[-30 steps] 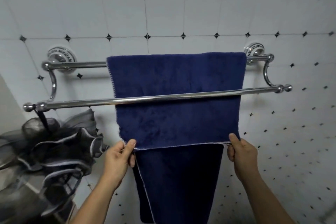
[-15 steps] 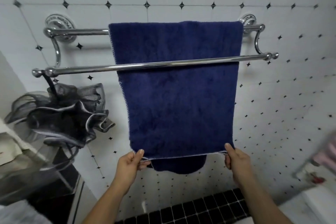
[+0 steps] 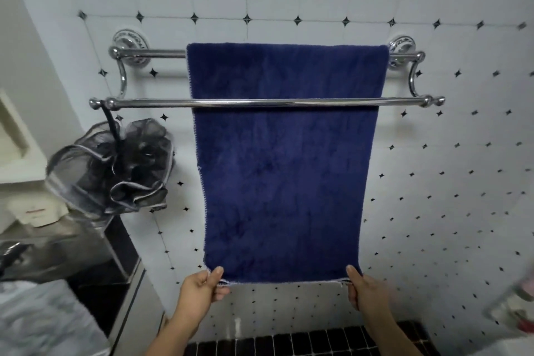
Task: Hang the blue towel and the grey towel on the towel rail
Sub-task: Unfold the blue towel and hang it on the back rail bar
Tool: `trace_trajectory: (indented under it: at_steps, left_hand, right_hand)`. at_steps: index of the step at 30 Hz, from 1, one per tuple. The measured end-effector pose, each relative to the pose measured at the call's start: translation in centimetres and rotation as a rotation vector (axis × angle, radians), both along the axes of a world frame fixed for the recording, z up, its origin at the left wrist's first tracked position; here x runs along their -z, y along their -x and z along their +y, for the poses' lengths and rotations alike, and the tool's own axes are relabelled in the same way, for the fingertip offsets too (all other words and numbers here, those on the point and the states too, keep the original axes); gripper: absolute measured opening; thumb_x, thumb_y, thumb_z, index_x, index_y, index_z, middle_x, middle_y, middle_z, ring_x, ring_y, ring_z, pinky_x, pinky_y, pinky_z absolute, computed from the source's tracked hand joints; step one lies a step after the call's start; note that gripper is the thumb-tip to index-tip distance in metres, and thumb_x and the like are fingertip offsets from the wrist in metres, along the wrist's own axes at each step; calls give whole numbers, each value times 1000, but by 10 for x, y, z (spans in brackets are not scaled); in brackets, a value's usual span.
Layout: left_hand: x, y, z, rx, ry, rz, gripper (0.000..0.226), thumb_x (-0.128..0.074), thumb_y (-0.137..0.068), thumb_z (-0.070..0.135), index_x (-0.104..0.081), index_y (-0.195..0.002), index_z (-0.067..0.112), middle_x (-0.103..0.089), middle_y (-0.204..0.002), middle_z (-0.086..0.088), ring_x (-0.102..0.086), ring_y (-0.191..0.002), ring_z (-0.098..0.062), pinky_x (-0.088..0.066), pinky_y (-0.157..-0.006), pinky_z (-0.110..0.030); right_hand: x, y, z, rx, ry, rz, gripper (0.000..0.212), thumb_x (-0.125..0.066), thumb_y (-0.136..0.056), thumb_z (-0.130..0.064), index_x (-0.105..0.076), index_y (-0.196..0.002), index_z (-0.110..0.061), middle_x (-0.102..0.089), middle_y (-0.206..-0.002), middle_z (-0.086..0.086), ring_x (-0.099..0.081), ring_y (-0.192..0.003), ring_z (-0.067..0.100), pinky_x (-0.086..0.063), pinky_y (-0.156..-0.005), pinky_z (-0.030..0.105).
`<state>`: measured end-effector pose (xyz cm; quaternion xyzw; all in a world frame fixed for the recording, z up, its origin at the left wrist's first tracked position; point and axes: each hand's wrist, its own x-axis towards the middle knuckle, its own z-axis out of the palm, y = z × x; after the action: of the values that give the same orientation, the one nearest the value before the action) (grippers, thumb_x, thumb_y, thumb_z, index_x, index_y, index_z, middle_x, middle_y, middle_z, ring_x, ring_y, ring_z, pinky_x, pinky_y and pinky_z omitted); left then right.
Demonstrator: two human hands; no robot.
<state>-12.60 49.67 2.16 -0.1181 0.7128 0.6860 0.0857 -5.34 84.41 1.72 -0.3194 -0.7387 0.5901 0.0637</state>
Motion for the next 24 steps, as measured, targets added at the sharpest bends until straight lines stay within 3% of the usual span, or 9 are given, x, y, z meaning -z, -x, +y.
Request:
trace_trajectory:
  at_steps: [3, 6, 8, 11, 13, 15, 17, 21, 24]
  left_hand:
    - [-1, -11, 5, -77, -30, -58, 30, -65, -92, 18, -58, -68, 2, -70, -64, -26, -68, -65, -35, -59, -76, -49]
    - [-11, -13, 6, -101, -10, -115, 27, -64, -93, 14, -62, -70, 0, -66, -61, -19, -61, -60, -29, -52, -62, -38]
    - [-23, -13, 3, -75, 84, -140, 24, -59, -95, 10, -58, -72, 3, -62, -63, -13, -58, -58, -26, -45, -53, -30]
    - [-61, -10, -4, 84, 324, -245, 16, -52, -96, 17, -58, -86, 6, -62, -76, -10, -57, -58, -24, -38, -53, -26]
    - [-101, -5, -7, 252, 434, -260, 18, -56, -94, 24, -59, -94, 6, -67, -87, -11, -61, -61, -23, -42, -52, -25]
    - [-151, 3, -5, 315, 403, -120, 18, -59, -95, 23, -59, -93, 5, -72, -90, -14, -67, -63, -21, -45, -52, -25]
    - [-209, 13, 0, 258, 290, 137, 17, -59, -96, 17, -62, -92, 1, -74, -89, -18, -70, -63, -20, -49, -55, -26]
    - [-326, 38, 9, -90, 118, 678, 14, -62, -91, 16, -69, -81, 7, -73, -75, -7, -69, -64, -12, -55, -59, -24]
    - [-380, 71, 9, -316, 248, 847, 12, -64, -86, 20, -66, -96, 13, -67, -85, 3, -62, -83, -15, -50, -80, -28]
  right_hand:
    - [-8, 0, 7, -65, -31, -58, 55, -55, -96, -40, -60, -52, -8, -56, -45, 4, -52, -40, 13, -43, -46, 21]
    - [-26, 11, 12, -139, -45, -196, 48, -59, -92, -49, -76, -81, -5, -71, -80, 7, -63, -73, 18, -46, -72, 24]
    - [-44, 12, 14, -220, -82, -267, 38, -62, -91, -48, -73, -80, -13, -73, -97, 10, -62, -75, 17, -45, -72, 27]
    - [-75, 15, 24, -386, -277, -337, 39, -60, -93, -45, -71, -78, -10, -77, -75, 6, -70, -64, 17, -54, -66, 26]
    - [-102, 22, 32, -441, -397, -257, 42, -56, -96, -41, -68, -75, -7, -73, -59, 2, -67, -54, 14, -54, -63, 25]
    - [-145, 33, 32, -404, -480, -54, 41, -56, -96, -40, -67, -70, -9, -70, -54, -1, -63, -47, 13, -51, -60, 26]
    - [-197, 45, 28, -258, -609, 166, 41, -56, -93, -44, -65, -63, -18, -69, -54, -4, -62, -48, 12, -51, -59, 29]
    - [-307, 67, 19, 66, -770, 587, 40, -51, -89, -48, -63, -64, -20, -68, -62, -2, -63, -63, 21, -50, -66, 35]
    - [-371, 88, 19, 179, -784, 737, 30, -53, -88, -37, -68, -74, -15, -70, -71, 2, -61, -72, 24, -47, -70, 35]
